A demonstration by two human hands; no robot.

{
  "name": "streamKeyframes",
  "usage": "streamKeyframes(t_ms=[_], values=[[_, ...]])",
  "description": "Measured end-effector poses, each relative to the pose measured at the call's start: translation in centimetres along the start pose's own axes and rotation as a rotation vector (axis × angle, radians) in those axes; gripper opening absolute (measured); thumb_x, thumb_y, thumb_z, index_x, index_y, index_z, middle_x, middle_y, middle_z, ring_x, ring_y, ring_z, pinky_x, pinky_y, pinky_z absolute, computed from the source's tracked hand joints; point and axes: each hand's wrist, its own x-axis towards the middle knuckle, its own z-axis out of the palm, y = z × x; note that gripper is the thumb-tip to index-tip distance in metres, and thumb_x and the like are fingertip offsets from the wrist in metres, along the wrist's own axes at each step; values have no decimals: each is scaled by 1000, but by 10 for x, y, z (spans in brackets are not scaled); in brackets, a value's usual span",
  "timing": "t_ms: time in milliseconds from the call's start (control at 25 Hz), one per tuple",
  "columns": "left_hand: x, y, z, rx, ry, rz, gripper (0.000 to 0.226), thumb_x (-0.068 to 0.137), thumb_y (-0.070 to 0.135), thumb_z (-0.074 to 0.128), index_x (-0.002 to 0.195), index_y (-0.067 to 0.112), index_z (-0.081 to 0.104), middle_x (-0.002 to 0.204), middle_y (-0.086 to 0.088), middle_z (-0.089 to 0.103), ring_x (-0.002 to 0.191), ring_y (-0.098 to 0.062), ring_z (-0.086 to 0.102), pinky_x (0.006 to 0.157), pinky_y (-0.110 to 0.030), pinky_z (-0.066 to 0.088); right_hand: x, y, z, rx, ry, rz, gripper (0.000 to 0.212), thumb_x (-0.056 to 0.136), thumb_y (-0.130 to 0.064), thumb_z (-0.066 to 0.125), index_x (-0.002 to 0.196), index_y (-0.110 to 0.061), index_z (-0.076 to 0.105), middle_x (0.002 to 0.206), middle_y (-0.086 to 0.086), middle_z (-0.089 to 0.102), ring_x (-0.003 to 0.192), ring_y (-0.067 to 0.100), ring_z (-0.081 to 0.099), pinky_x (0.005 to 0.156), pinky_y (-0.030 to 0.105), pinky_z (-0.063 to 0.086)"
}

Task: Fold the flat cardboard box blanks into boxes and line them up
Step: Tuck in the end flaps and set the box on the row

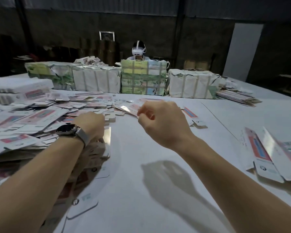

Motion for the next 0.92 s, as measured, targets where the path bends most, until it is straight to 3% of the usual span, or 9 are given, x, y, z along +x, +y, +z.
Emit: streamKeyframes(t_ms=[80,400,600,720,840,920], values=[[-6,8,-3,46,57,-2,32,98,22,59,127,9,59,127,-16,60,117,-36,59,83,-37,48,-1,1,-1,11,0,-2,15,87,-29,59,90,-27,73,85,-5,69,87,18,61,75,32,50],[-16,20,-15,125,177,-3,26,90,3,51,113,12,60,116,-13,62,109,-37,62,71,-33,38,-1,2,-5,50,11,13,15,86,-29,58,90,-29,73,81,-10,69,85,18,61,69,29,46],[-19,11,-28,-5,249,29,19,86,-2,52,98,11,60,106,-15,62,101,-39,60,71,-36,45,0,7,-8,51,14,11,16,86,-29,58,90,-28,74,80,-10,67,85,19,62,71,30,48],[-29,23,-41,-54,307,62,21,86,-3,54,101,10,61,102,-14,61,99,-39,58,69,-36,43,0,9,-9,48,24,8,17,86,-28,58,91,-27,74,77,-11,65,85,18,62,74,31,50],[-45,47,-65,-243,470,235,27,83,-7,58,100,15,61,94,-9,62,93,-36,59,72,-42,50,2,16,-16,97,88,24,20,85,-25,60,100,-27,73,79,-11,65,86,19,63,79,36,52],[-60,62,-84,-460,701,453,33,78,-12,63,98,14,65,89,-5,66,84,-32,62,69,-46,54,4,22,-21,121,131,-29,29,84,-20,63,113,-23,68,95,-7,65,95,20,60,85,40,50]])
